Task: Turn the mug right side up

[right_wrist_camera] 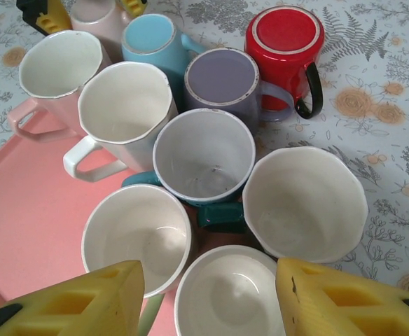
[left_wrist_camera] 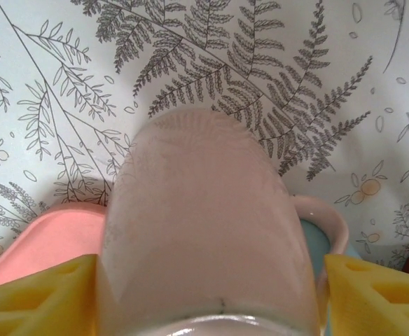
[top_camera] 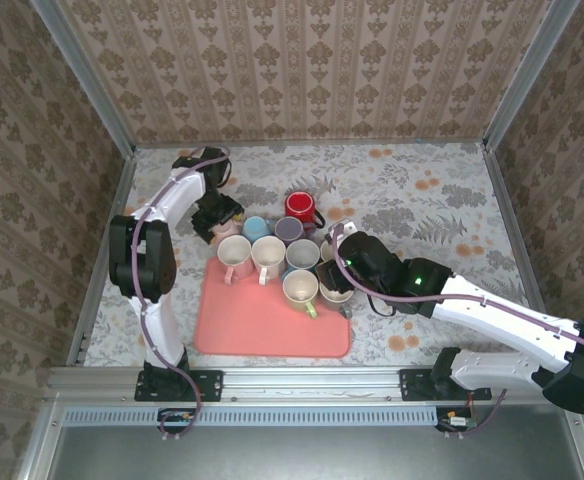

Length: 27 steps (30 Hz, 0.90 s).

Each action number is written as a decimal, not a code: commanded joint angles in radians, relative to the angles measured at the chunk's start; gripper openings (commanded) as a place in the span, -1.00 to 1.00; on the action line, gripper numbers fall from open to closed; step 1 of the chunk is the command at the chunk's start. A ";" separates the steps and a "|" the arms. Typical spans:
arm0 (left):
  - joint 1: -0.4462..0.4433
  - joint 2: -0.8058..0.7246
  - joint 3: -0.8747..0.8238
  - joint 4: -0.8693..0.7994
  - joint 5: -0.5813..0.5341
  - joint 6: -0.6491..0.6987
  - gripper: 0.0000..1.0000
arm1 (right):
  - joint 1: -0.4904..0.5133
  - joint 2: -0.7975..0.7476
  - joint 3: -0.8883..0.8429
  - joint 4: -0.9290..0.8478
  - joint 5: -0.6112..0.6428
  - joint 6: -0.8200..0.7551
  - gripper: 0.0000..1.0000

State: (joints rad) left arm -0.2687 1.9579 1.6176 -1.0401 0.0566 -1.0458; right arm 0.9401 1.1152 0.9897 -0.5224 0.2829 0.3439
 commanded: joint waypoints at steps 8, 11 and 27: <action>0.034 -0.060 -0.038 0.060 0.013 0.053 -0.33 | -0.004 -0.045 0.013 -0.007 -0.015 0.007 0.08; 0.042 -0.093 -0.003 0.032 -0.010 0.089 -0.37 | -0.004 -0.035 0.033 -0.008 -0.020 0.008 0.08; 0.046 -0.612 -0.266 0.531 -0.020 0.458 -0.48 | -0.006 -0.043 0.103 -0.018 -0.009 -0.025 0.07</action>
State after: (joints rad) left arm -0.2272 1.4265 1.4517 -0.7540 -0.0433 -0.7143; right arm 0.9401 1.0832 1.0637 -0.5552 0.2760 0.3386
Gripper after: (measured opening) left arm 0.557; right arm 0.535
